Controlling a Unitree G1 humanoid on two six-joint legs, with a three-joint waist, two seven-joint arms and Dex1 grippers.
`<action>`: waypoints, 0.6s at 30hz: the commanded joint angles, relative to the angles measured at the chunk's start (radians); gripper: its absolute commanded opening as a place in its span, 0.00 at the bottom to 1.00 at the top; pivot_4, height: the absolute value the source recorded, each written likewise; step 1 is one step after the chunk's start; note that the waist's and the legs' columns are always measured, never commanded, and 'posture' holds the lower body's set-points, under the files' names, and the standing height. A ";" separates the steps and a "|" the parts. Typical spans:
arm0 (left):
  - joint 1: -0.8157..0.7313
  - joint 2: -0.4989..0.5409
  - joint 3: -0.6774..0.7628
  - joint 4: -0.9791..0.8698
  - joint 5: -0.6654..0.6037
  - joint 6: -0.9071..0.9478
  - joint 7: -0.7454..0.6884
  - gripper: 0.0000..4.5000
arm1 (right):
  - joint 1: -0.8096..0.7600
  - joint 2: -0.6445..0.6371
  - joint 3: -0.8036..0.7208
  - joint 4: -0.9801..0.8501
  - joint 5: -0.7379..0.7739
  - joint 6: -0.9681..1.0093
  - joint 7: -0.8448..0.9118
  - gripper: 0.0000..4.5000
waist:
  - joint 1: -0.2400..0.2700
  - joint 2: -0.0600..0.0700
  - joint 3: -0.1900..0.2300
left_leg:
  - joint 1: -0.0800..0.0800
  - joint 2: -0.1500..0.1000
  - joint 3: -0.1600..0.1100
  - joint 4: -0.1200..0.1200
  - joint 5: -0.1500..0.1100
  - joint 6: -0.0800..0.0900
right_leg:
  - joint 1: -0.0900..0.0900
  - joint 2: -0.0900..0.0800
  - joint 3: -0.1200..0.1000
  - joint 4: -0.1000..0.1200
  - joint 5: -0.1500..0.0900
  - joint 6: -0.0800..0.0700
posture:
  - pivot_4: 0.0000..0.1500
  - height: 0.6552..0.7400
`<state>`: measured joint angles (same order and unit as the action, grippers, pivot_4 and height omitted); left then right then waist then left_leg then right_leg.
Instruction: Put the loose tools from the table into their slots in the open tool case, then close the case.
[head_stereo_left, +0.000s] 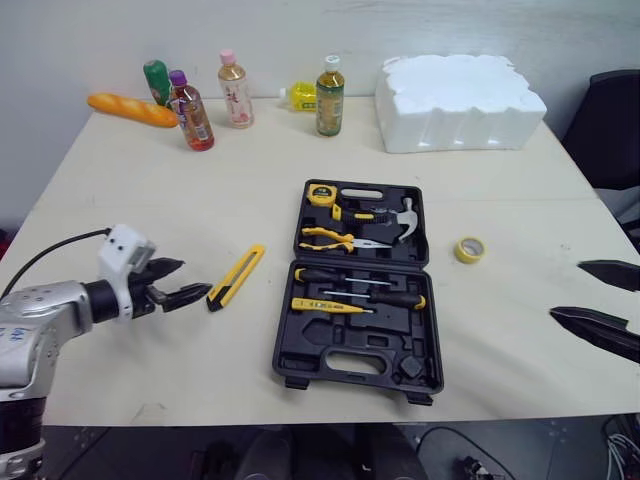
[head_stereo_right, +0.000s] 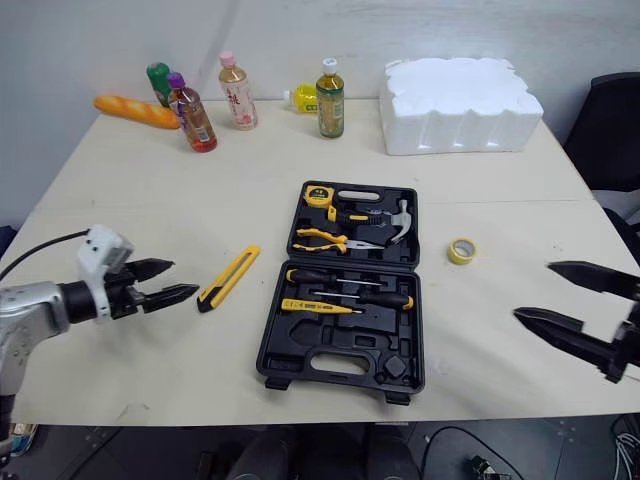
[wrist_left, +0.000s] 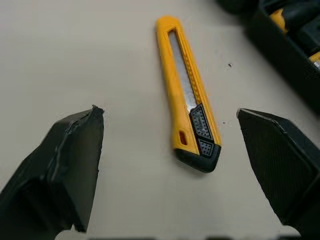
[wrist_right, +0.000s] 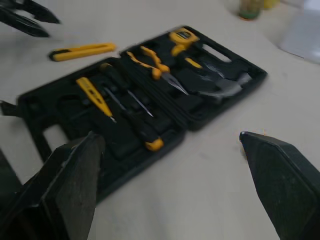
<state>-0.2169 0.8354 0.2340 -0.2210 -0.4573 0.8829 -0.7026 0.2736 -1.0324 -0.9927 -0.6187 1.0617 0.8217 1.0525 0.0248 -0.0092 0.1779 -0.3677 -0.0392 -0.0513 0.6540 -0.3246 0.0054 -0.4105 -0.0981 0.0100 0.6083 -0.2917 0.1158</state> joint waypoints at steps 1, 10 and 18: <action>-0.024 -0.035 -0.044 -0.046 0.014 0.041 0.063 0.99 | -0.052 -0.032 0.020 -0.074 0.155 0.028 -0.057 1.00 | 0.000 0.000 0.000 | 0.000 0.000 0.000 0.000 0.000 0.000 | 0.000 0.000 0.000 0.000 0.000 0.000 | 1.00 0.98; -0.090 -0.081 -0.242 0.062 0.137 -0.049 0.082 0.99 | -0.144 -0.095 0.128 -0.139 0.267 0.054 -0.268 1.00 | 0.002 -0.001 0.000 | -0.002 -0.002 0.001 0.002 0.002 -0.002 | 0.000 -0.001 -0.001 -0.001 0.001 0.001 | 1.00 0.98; -0.094 -0.121 -0.244 0.152 0.144 -0.047 0.055 0.45 | -0.219 -0.119 0.187 -0.134 0.348 0.044 -0.384 1.00 | 0.010 0.000 -0.001 | -0.001 -0.001 -0.002 0.003 0.002 -0.001 | 0.001 -0.001 -0.001 -0.001 0.002 0.000 | 1.00 0.98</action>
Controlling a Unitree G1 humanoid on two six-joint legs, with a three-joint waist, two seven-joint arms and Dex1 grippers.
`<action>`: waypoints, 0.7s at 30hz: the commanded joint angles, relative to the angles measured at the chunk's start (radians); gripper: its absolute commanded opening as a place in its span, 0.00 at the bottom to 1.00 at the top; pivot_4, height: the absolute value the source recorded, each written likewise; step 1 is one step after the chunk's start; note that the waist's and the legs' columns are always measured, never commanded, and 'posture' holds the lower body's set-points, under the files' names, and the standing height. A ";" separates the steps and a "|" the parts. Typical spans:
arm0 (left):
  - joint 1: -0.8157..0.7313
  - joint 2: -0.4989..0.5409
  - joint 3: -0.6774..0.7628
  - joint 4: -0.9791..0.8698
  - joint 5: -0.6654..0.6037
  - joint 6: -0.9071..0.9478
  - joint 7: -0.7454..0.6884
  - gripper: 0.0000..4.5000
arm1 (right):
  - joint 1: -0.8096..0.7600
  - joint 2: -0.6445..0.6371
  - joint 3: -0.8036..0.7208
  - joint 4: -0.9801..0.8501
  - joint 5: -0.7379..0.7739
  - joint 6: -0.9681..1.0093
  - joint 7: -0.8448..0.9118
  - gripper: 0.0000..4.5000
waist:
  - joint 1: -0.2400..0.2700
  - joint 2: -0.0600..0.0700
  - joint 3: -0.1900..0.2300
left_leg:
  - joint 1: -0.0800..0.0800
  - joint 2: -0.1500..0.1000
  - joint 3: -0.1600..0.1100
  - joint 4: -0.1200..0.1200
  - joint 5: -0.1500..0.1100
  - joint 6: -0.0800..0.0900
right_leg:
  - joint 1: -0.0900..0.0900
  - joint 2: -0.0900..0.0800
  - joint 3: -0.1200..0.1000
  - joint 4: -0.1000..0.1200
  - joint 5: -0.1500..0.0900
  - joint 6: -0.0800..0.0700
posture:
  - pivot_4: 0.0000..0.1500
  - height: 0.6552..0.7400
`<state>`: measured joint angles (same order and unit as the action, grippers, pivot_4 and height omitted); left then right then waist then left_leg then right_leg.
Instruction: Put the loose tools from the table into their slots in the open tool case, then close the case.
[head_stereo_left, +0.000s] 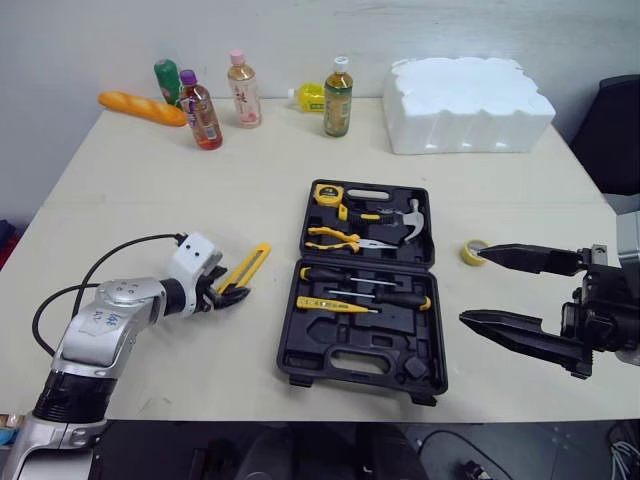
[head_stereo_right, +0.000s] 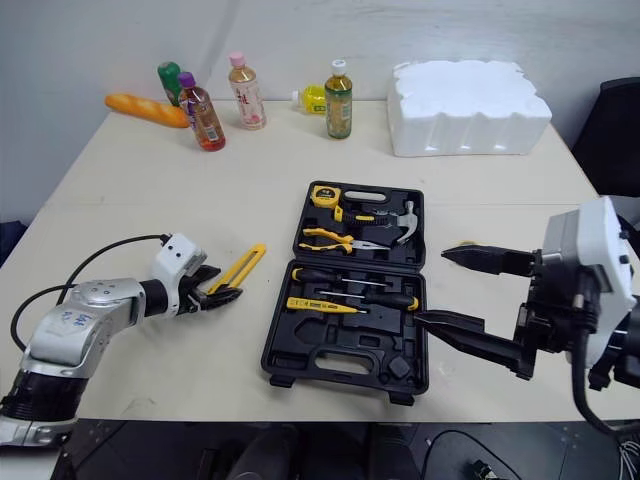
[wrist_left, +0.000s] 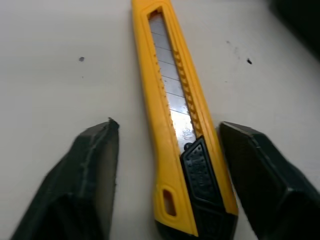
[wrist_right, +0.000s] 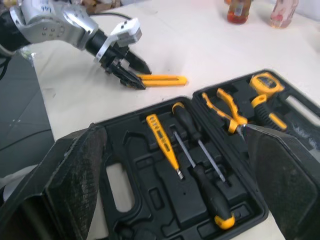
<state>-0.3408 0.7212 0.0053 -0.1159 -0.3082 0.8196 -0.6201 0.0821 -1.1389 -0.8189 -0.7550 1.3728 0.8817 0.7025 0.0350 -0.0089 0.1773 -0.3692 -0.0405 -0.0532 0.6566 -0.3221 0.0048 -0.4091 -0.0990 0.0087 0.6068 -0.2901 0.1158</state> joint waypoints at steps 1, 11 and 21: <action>0.031 -0.001 -0.007 0.064 0.005 0.001 -0.029 0.34 | -0.039 -0.013 0.027 0.004 0.038 -0.018 -0.043 1.00 | -0.001 0.001 0.000 | 0.000 0.000 0.000 0.000 0.000 0.000 | 0.000 0.000 0.000 0.000 0.000 0.000 | 1.00 0.98; -0.064 0.169 0.079 0.064 -0.067 -0.191 -0.350 0.31 | 0.138 0.062 -0.118 0.027 -0.128 -0.016 0.148 1.00 | -0.014 -0.003 0.001 | 0.000 0.001 0.002 -0.001 0.000 0.000 | -0.002 0.002 0.000 0.002 0.000 0.000 | 1.00 0.98; -0.236 0.156 -0.172 -0.138 -0.131 -0.214 -0.653 0.31 | 0.286 0.129 -0.175 0.013 -0.267 -0.041 0.242 1.00 | -0.009 -0.002 0.001 | -0.001 0.001 0.002 -0.001 0.000 0.000 | 0.000 0.001 0.001 -0.003 0.000 0.000 | 1.00 0.98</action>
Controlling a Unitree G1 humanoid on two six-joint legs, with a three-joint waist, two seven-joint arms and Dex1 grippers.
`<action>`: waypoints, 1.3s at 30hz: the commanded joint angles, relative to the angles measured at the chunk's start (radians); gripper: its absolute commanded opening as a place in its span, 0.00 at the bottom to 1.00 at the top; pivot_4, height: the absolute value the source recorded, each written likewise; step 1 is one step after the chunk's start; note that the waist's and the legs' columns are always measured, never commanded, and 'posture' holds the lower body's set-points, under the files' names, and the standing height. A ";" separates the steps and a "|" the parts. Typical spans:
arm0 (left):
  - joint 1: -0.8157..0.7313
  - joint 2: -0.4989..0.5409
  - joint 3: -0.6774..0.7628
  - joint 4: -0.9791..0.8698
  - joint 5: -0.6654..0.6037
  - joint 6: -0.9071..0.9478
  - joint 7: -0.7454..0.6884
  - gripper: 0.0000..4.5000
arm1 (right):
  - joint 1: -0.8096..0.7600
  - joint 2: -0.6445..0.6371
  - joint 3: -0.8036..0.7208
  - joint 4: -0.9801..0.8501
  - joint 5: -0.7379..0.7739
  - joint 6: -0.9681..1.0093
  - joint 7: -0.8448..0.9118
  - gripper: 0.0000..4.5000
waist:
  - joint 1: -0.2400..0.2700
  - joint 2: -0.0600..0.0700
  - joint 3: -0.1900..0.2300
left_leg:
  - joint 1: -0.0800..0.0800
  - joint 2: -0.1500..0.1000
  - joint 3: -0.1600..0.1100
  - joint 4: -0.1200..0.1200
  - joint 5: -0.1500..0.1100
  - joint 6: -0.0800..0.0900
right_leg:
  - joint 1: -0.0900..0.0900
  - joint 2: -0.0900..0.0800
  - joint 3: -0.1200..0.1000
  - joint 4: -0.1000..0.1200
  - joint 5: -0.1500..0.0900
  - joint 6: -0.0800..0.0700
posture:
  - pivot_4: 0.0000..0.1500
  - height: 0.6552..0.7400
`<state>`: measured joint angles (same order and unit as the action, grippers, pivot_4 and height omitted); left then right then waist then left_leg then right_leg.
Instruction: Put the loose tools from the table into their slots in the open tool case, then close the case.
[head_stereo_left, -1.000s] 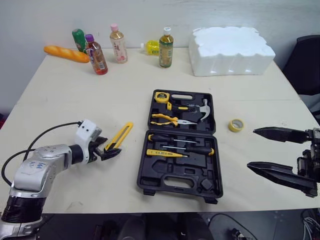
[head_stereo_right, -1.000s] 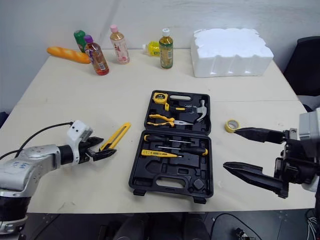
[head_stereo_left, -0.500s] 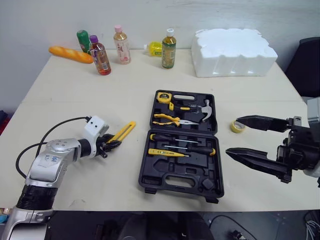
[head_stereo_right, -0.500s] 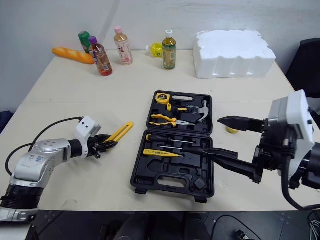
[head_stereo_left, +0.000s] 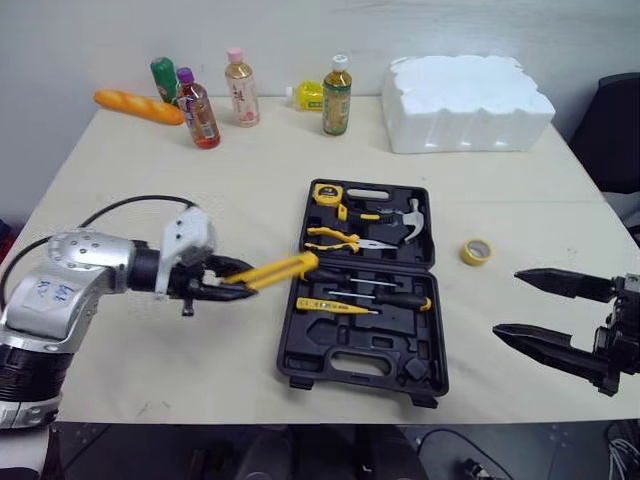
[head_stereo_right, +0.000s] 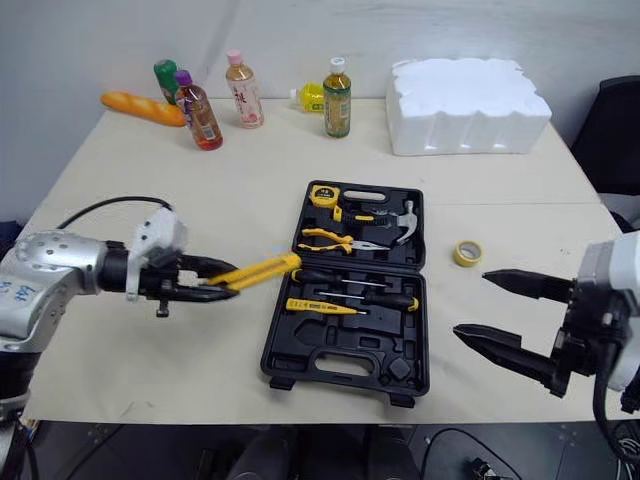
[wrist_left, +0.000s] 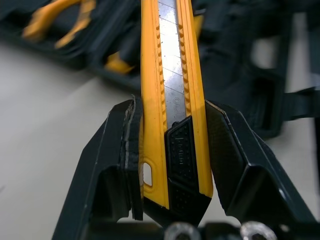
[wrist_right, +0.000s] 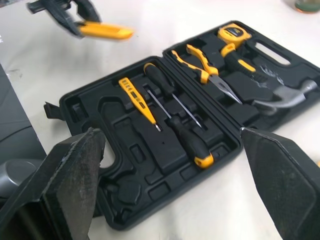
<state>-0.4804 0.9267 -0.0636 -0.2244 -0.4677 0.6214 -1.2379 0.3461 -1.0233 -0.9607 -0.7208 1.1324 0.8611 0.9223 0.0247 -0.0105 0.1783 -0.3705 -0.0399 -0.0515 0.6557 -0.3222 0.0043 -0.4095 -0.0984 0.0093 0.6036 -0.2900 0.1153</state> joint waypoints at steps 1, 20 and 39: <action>-0.151 -0.088 -0.171 -0.019 0.057 -0.007 -0.045 0.31 | 0.039 0.018 -0.024 -0.034 -0.050 -0.029 0.033 1.00 | 0.003 -0.001 0.000 | 0.000 0.000 0.000 0.000 0.000 0.000 | 0.000 0.000 0.000 0.001 0.000 0.000 | 1.00 0.98; -0.342 -0.385 -0.516 0.238 0.366 -0.110 -0.033 0.31 | 0.125 0.067 0.138 -0.100 -0.244 -0.151 0.075 1.00 | 0.004 -0.001 0.001 | 0.000 -0.001 0.004 0.009 -0.002 0.007 | 0.000 0.009 -0.002 0.007 0.001 0.004 | 1.00 0.98; -0.354 -0.371 -0.418 0.137 0.278 0.089 -0.099 1.00 | 0.097 0.069 0.193 -0.062 -0.294 -0.176 0.087 1.00 | 0.002 -0.001 0.001 | 0.000 -0.001 0.004 0.009 -0.002 0.006 | 0.000 0.005 -0.002 0.008 0.001 0.004 | 1.00 0.98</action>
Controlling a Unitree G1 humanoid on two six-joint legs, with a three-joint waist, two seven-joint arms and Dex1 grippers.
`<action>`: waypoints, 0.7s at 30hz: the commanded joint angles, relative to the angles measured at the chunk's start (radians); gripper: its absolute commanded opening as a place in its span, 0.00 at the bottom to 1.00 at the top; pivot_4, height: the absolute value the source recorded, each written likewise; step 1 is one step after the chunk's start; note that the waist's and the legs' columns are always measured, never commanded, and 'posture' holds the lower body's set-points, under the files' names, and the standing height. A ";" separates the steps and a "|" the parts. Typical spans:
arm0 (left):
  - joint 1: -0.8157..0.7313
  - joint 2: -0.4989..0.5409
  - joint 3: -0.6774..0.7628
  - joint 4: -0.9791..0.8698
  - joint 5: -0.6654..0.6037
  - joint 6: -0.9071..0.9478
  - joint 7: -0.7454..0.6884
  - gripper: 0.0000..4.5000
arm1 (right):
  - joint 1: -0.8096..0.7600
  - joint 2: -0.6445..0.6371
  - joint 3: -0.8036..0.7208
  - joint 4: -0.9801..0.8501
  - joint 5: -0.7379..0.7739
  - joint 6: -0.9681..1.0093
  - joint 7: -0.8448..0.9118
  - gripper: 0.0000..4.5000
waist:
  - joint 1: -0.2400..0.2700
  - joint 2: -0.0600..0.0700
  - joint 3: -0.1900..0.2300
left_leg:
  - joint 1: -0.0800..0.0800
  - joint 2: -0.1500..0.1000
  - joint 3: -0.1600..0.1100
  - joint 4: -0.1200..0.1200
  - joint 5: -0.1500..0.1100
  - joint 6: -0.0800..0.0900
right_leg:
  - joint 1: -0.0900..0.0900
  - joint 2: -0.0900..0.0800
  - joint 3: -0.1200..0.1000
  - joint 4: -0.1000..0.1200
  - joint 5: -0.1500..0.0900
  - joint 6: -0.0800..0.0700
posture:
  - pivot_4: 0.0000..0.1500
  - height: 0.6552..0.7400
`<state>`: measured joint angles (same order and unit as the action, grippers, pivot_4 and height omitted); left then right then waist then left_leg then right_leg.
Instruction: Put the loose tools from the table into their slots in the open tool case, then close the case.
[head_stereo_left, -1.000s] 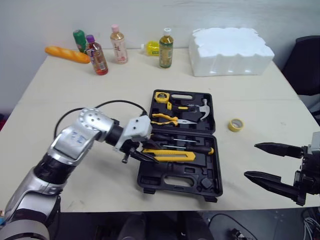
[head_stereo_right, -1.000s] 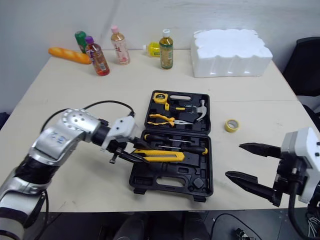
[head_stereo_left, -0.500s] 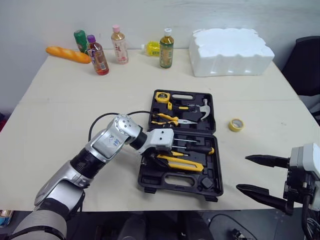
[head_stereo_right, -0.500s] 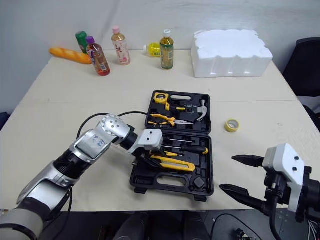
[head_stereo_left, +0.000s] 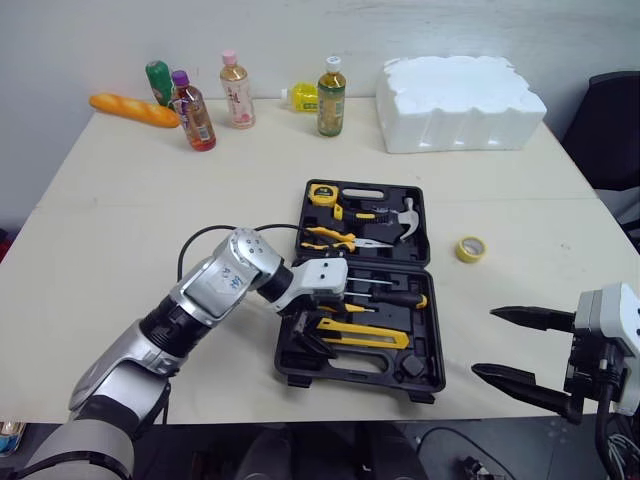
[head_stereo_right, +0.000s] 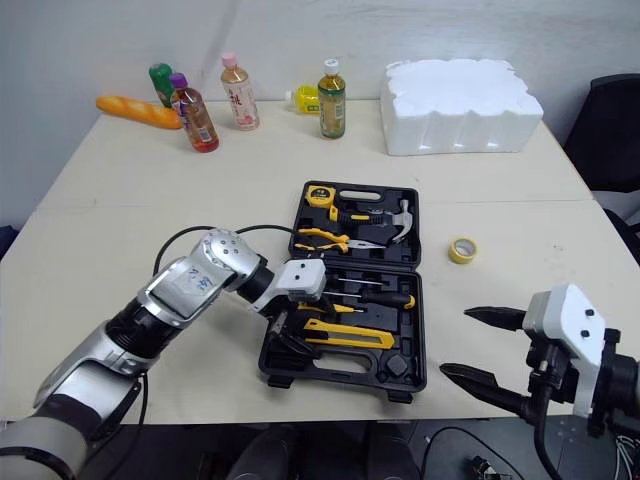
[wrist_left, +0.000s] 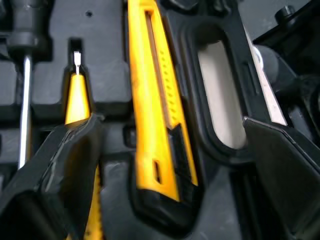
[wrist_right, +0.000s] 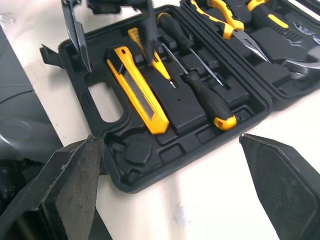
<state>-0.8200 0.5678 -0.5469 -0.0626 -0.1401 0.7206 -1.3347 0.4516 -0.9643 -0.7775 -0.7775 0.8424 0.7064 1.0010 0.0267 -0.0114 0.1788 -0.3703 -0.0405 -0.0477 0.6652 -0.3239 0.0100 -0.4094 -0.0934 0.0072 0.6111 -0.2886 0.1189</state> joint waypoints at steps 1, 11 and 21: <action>0.002 -0.021 0.087 -0.009 -0.055 -0.092 0.001 1.00 | -0.009 0.010 0.014 -0.006 -0.006 -0.025 0.009 1.00 | 0.000 0.000 0.000 | 0.000 0.000 0.000 0.000 0.000 0.000 | 0.000 0.000 0.000 0.000 0.000 0.000 | 1.00 0.98; 0.174 -0.148 0.225 0.250 -0.112 -0.620 -0.006 0.76 | -0.015 0.017 0.029 0.008 -0.031 -0.045 0.017 1.00 | 0.001 0.000 0.000 | 0.000 0.000 0.001 0.000 0.003 -0.005 | 0.000 -0.001 0.000 0.000 0.000 0.000 | 1.00 0.98; 0.161 -0.164 0.185 0.328 -0.030 -0.684 0.005 0.01 | -0.035 0.012 0.037 0.026 -0.042 -0.048 0.027 1.00 | 0.002 0.000 0.000 | 0.000 -0.001 0.000 0.000 0.000 -0.001 | 0.000 0.000 -0.001 0.000 0.000 0.000 | 1.00 0.98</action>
<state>-0.6482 0.4098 -0.3608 0.2615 -0.1841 0.0587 -1.3369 0.4187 -0.9537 -0.7313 -0.7436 0.7979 0.6750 1.0203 0.0283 -0.0112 0.1787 -0.3701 -0.0415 -0.0475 0.6657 -0.3234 0.0095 -0.4094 -0.0933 0.0064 0.6114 -0.2884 0.1193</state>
